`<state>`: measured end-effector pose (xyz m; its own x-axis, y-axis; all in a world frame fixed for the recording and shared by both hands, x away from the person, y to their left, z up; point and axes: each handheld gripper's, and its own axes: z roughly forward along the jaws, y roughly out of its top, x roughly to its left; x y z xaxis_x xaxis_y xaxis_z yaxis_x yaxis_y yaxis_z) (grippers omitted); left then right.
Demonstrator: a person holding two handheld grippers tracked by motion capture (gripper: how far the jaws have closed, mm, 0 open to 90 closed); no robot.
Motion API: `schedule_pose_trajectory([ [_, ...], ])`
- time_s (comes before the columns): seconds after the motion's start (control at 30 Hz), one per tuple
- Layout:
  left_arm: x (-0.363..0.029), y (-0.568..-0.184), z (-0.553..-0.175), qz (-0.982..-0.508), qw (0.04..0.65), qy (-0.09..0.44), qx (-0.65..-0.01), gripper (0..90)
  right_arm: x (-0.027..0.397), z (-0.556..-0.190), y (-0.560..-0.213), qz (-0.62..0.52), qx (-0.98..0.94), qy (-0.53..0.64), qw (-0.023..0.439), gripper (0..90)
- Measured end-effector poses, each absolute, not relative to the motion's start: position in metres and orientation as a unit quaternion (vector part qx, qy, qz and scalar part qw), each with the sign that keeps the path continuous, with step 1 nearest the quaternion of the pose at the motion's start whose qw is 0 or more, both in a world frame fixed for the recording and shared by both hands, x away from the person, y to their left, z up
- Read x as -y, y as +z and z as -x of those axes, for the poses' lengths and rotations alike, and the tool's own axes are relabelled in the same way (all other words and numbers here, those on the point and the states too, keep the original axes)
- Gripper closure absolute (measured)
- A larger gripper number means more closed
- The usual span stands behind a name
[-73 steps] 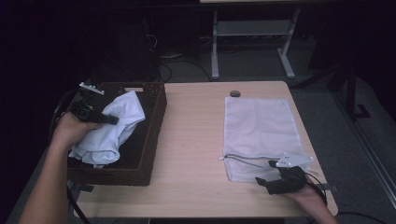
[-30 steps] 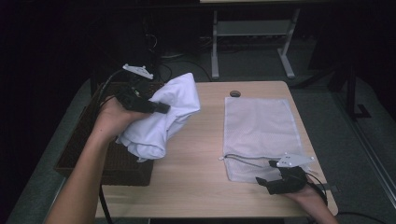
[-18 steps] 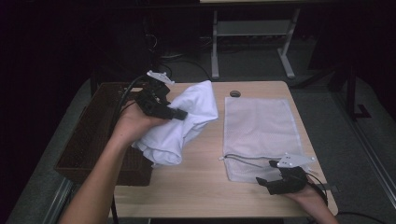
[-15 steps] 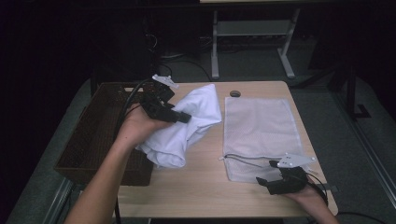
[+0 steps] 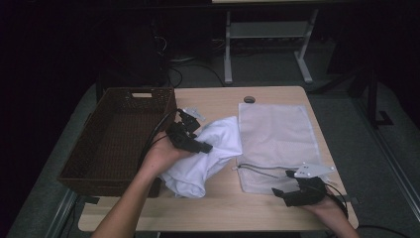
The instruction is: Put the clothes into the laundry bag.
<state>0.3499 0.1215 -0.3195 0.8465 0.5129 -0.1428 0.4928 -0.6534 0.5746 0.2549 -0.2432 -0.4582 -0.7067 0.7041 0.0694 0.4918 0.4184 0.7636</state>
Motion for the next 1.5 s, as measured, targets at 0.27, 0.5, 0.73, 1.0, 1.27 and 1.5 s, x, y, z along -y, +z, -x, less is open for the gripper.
schedule_pose_trajectory([
  [0.27, -0.115, -0.349, -0.339, -0.916, 0.283, 0.022, -0.282, 68.9, 0.244, -0.256, -0.458, -0.36, -0.832, 0.4, 0.133, 16.7],
  [0.5, -0.111, -0.386, -0.331, -0.922, 0.255, 0.016, -0.29, 68.8, 0.245, -0.256, -0.458, -0.362, -0.83, 0.402, 0.135, 16.7],
  [0.73, -0.112, -0.408, -0.326, -0.928, 0.231, 0.018, -0.291, 68.3, 0.248, -0.256, -0.457, -0.361, -0.831, 0.4, 0.136, 18.7],
  [1.0, -0.11, -0.424, -0.321, -0.932, 0.225, 0.027, -0.285, 66.2, 0.25, -0.256, -0.453, -0.365, -0.833, 0.399, 0.117, 52.0],
  [1.27, -0.111, -0.428, -0.32, -0.931, 0.232, 0.03, -0.28, 65.3, 0.236, -0.26, -0.456, -0.35, -0.853, 0.371, 0.112, 82.9],
  [1.5, -0.112, -0.429, -0.317, -0.928, 0.24, 0.035, -0.282, 65.3, 0.224, -0.268, -0.462, -0.337, -0.868, 0.347, 0.111, 89.2],
])
